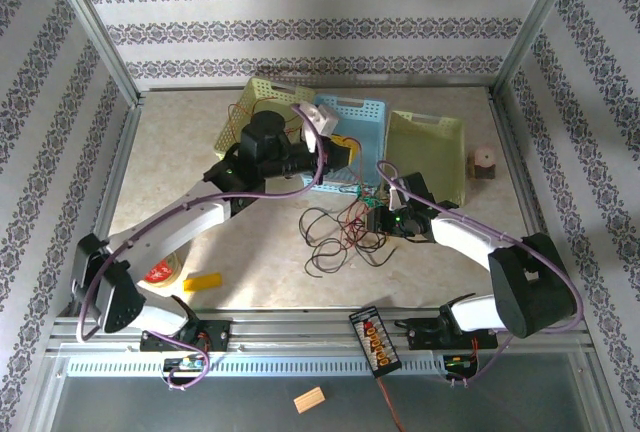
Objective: Untangle the cables
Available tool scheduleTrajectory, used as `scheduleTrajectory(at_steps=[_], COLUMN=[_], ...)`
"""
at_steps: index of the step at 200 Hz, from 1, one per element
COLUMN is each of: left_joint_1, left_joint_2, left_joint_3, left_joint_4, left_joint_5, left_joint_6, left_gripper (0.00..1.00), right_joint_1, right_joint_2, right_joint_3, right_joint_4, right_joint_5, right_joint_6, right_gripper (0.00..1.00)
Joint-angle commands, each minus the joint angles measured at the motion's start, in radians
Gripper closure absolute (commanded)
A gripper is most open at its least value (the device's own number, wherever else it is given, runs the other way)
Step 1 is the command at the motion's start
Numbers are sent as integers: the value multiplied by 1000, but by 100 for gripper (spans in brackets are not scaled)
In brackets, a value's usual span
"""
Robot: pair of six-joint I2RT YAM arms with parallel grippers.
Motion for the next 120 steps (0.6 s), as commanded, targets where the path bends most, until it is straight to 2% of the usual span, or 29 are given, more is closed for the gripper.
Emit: scheduleTrajectory(at_steps=[1, 43, 54, 71, 83, 95, 120], left_joint_1=[22, 32, 32, 35, 55, 106, 264], left_joint_2=[-75, -174, -186, -182, -151, -100, 42], left_joint_3=[51, 114, 134, 162, 194, 243, 348], left_joint_4=[79, 42, 9, -56, -101, -159, -272], left_joint_5=[37, 0, -66, -267, -426, -522, -499], left_joint_6=[-19, 47, 85, 161, 179, 140, -13], left_gripper=[100, 100, 100, 100, 100, 100, 100], right_joint_1=[-14, -17, -17, -14, -11, -10, -8], right_joint_2=[20, 22, 16, -23, -73, -128, -265], right_joint_3=[-5, -5, -7, -19, -25, -28, -29], right_joint_4=[-13, -9, -4, 14, 19, 18, 12], right_joint_5=[24, 12, 2, -9, 4, 23, 95], right_joint_6=[1, 1, -5, -12, -23, -35, -46], right_gripper=[61, 62, 62, 61, 52, 44, 34])
